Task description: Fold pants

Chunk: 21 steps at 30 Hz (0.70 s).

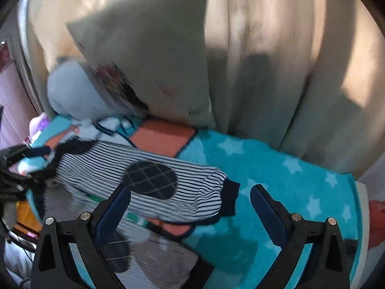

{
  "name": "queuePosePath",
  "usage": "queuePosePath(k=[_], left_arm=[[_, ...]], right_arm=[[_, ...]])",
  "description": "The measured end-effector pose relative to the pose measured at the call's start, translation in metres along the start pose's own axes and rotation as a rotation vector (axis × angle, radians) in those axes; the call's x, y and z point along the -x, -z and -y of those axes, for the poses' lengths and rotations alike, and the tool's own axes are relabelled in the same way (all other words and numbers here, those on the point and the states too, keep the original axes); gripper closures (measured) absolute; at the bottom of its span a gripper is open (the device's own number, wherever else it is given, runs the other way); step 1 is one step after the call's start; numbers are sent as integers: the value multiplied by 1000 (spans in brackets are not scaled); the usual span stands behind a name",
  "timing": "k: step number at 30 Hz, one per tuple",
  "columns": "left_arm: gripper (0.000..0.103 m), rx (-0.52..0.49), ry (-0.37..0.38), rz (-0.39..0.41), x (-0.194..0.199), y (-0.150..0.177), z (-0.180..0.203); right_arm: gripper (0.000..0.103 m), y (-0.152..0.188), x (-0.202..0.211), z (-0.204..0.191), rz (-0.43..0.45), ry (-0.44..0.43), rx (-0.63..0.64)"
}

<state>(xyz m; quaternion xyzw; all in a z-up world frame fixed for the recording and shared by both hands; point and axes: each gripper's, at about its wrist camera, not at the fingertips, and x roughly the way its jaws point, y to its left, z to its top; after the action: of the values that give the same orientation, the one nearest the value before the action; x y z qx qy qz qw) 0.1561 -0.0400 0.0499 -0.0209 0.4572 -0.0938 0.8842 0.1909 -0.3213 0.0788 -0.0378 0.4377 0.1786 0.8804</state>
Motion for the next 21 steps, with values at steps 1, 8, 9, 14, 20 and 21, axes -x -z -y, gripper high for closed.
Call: queuePosePath(k=[1, 8, 9, 14, 20, 21], left_arm=[[29, 5, 12, -24, -8, -3, -7], [29, 45, 70, -180, -83, -37, -52], [29, 54, 77, -178, -89, -43, -58], [29, 49, 112, -173, -107, -57, -75], [29, -73, 162, -192, -116, -49, -66], [29, -97, 160, -196, -116, -49, -62]], right_arm=[[6, -1, -18, 5, -32, 4, -1], [9, -22, -88, 15, -130, -55, 39], [9, -27, -98, 14, -143, -63, 56], [9, -37, -134, 11, -196, -102, 102], [11, -34, -164, 5, -238, -165, 128], [11, -31, -167, 3, -243, -161, 141]])
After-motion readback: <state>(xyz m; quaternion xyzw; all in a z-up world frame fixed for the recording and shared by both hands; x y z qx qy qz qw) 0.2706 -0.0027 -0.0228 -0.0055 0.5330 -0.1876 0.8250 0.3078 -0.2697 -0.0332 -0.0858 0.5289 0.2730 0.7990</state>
